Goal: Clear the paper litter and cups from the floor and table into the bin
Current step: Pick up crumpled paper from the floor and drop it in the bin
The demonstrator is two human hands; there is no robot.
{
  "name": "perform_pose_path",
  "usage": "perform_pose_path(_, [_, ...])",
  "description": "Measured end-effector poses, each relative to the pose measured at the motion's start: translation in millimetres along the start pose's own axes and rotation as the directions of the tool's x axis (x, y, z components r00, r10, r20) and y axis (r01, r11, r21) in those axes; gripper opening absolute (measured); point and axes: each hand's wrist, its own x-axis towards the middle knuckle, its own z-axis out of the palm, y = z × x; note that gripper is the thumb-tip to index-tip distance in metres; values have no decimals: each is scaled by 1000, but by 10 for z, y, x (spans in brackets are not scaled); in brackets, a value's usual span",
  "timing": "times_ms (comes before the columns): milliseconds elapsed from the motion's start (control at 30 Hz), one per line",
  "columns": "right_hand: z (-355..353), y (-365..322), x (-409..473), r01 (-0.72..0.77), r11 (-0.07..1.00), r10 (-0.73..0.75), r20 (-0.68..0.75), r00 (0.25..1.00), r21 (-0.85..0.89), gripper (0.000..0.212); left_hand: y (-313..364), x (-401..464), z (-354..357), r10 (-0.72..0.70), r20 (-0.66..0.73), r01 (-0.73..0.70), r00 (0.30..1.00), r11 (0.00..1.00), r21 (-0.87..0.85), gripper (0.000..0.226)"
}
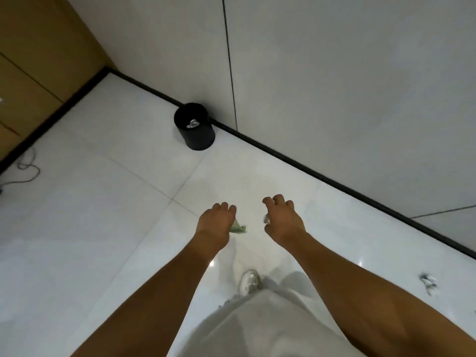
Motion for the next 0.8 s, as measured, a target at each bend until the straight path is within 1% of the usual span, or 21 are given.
perform_pose_path(67, [-57,-310,305,63,998,-62,39,997,-32,55,-364,96,-36,-45,-1,45,999,999,-30,44])
perform_pose_path(233, [-243,-800,1147,141,985,-129,121,984,-103,55,-1052,544,-194,-138,2,137,990,984,-113,44])
perform_pose_path(333, [-405,-1072,1751,186,972,-166,144,976,-143,56,-1448,933,-366,-199,-19,194,980,968,-158,42])
perform_pose_path(467, [-733,-1531,2620,239,961,-219,149,964,-137,58,-1993,1508,-706,-284,-12,274,959,934,-230,43])
perform_pose_path(600, [-1072,-1930,3294,264,956,-246,140,959,-132,61,-2446,2014,-1082,-314,-15,297,949,910,-290,48])
perform_pose_path(800, [-1322,-2378,4120,240,961,-214,181,960,-138,64,-3114,2685,-1419,-304,4,288,953,897,-336,46])
